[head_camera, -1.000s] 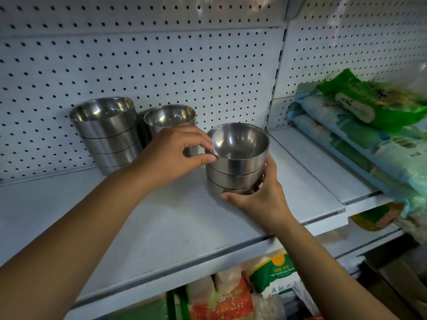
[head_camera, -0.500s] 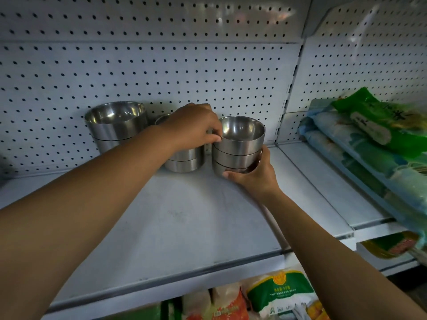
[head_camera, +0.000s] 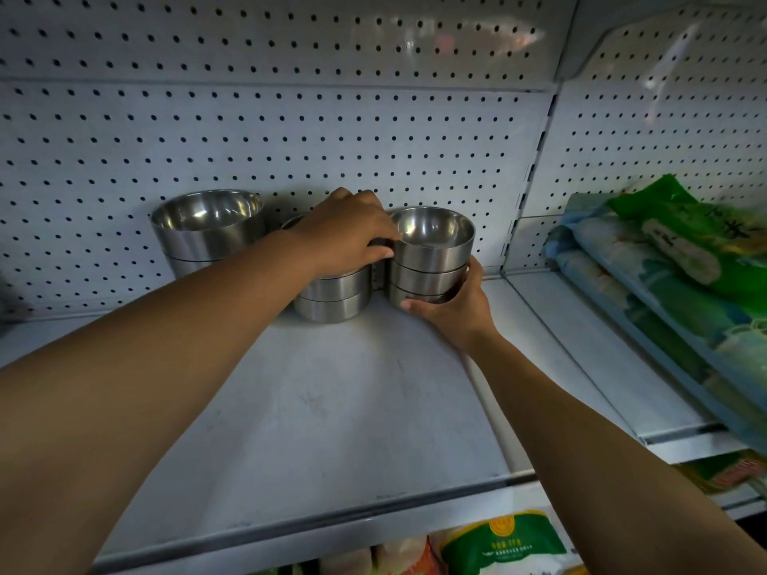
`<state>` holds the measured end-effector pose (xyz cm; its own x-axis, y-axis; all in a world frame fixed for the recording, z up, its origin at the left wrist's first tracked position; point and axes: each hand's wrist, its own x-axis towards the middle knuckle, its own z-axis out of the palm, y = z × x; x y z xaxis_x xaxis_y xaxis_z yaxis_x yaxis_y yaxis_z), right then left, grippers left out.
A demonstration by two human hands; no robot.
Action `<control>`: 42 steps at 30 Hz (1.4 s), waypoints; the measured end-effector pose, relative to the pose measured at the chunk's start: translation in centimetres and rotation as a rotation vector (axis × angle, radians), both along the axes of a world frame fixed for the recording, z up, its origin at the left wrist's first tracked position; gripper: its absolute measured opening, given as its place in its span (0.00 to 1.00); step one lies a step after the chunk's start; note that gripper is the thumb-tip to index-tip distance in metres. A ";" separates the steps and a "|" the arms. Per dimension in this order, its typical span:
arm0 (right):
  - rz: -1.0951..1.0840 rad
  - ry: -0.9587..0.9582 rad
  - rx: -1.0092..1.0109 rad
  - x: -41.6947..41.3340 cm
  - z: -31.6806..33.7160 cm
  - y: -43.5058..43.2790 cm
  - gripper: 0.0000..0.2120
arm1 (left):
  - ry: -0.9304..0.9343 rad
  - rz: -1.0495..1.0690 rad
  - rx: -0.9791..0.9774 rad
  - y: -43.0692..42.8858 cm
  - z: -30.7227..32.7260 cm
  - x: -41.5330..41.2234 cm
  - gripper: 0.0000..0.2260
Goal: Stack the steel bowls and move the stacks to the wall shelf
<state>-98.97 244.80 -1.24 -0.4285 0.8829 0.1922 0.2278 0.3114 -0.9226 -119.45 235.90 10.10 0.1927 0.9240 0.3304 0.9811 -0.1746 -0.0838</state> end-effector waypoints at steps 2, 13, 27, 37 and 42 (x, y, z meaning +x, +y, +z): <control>0.004 -0.039 -0.003 -0.2 0.1 0.5 0.59 | 0.032 0.004 -0.013 -0.2 -0.1 0.0 0.19; 0.008 -0.038 -0.022 -0.2 0.0 0.0 0.63 | -0.011 0.050 -0.006 -1.8 -1.3 0.3 0.26; 0.005 -0.182 0.206 5.0 -0.3 -16.5 0.32 | -0.480 0.174 0.085 -19.9 -7.7 4.3 0.27; 0.409 -0.127 0.259 -0.9 -1.8 -34.9 0.26 | -0.650 0.661 0.241 -45.4 -13.2 5.5 0.24; 0.726 -0.183 0.223 -4.0 -3.6 -45.5 0.23 | -0.752 0.932 0.335 -59.4 -14.8 9.3 0.26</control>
